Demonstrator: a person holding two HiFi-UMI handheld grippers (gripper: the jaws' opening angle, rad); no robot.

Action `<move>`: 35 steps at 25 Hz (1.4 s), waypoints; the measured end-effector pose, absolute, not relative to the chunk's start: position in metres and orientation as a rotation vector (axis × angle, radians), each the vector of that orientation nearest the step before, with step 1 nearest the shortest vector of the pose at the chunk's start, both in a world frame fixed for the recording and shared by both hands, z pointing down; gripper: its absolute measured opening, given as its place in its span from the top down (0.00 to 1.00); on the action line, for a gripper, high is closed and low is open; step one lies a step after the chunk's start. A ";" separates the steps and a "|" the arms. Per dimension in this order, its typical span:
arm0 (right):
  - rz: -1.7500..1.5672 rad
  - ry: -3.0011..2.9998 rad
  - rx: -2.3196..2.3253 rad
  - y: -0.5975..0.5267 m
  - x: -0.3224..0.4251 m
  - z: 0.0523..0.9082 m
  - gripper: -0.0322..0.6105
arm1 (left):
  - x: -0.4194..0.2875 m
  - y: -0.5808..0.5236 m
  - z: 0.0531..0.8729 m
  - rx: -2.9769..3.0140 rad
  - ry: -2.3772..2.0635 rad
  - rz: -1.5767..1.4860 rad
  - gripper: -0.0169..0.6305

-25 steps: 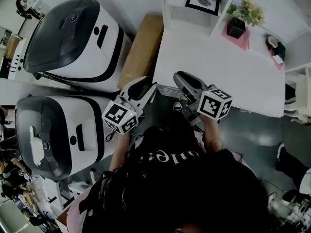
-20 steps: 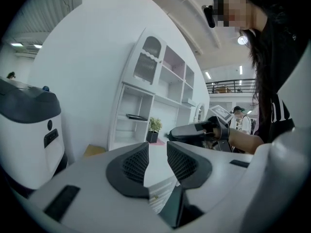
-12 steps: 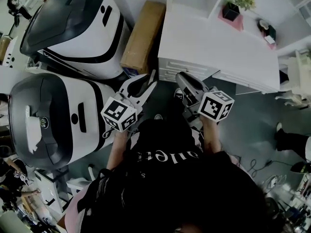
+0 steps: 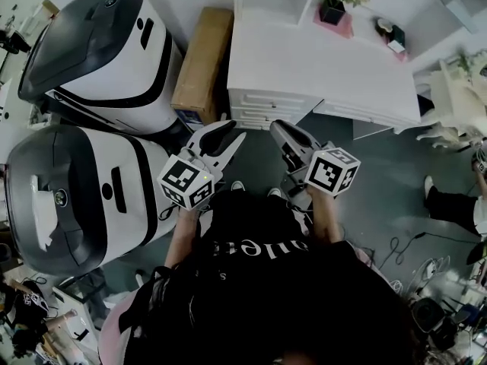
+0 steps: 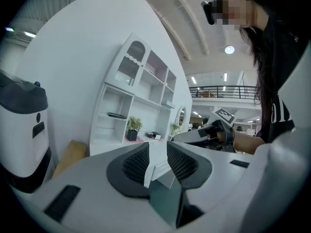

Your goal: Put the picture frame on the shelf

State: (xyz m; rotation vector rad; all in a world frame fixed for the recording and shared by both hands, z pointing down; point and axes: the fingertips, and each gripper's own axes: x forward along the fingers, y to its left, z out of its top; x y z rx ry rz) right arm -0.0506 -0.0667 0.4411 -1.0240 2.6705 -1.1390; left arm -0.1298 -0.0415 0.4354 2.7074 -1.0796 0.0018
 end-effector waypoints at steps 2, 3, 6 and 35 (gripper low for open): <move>-1.131 2.668 -1.022 -0.065 -0.044 0.439 0.83 | -0.121 -0.039 0.433 2.717 -1.069 0.005 0.79; -1.131 2.666 -1.019 -0.063 -0.040 0.439 0.84 | -0.116 -0.038 0.432 2.720 -1.066 0.006 0.79; -1.143 2.656 -1.007 -0.055 -0.024 0.438 0.84 | -0.098 -0.033 0.428 2.722 -1.055 0.003 0.79; -1.142 2.706 -0.911 0.010 0.120 0.439 0.84 | 0.054 0.041 0.426 2.697 -1.075 -0.007 0.91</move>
